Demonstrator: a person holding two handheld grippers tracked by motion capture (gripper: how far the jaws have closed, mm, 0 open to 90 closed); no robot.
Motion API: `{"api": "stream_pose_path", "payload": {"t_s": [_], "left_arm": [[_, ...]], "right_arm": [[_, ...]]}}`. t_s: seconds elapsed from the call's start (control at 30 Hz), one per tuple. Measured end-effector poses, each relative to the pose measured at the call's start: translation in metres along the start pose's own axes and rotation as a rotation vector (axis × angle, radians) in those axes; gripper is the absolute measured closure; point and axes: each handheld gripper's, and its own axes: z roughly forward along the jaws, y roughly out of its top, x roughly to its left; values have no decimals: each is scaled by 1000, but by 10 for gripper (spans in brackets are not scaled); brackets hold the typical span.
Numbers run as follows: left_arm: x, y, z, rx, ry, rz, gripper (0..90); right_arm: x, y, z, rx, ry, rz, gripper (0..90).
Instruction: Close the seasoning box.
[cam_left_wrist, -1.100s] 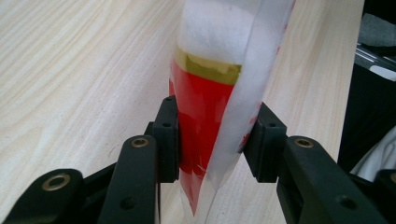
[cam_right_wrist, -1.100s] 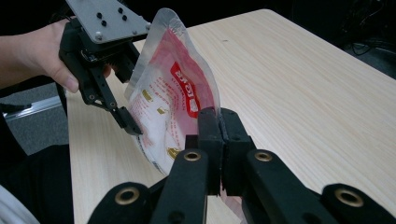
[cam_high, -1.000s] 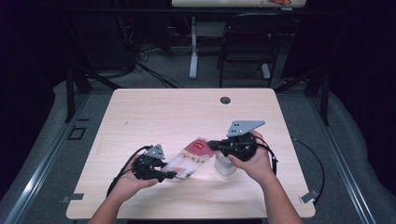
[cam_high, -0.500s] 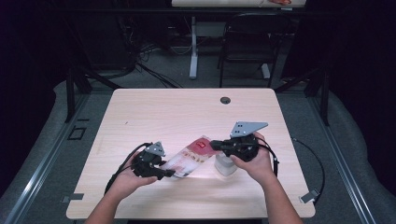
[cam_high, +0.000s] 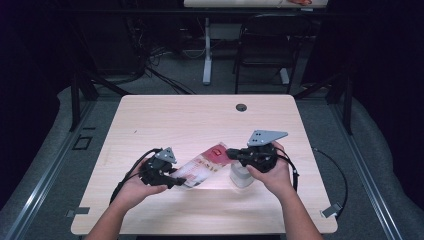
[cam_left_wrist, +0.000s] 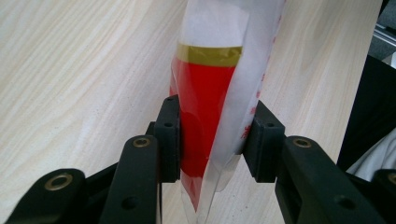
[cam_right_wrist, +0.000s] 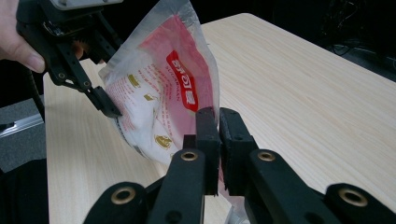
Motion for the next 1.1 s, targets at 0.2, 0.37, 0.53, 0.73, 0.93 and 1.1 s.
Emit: {"api": "stream_pose_path", "payload": {"t_s": [0.2,0.37,0.53,0.73,0.93,1.1], "left_arm": [[2,3,-4,-1,2,-1,631],[3,5,-5,2,2,0,632],[4,6,-7,5,-1,-2,633],[4,8,-9,8,5,-1,636],[5,9,-11,9,8,0,639],[6,10,-13,6,6,0,641]], "right_arm": [[-2,-1,0,0,-9,13,870],[-4,-3,1,-6,-12,31,869],[-4,-3,1,-3,-16,38,868],[-5,-4,3,4,-22,44,866],[-6,-5,4,13,-30,44,863],[-6,-6,4,23,-34,40,862]]}}
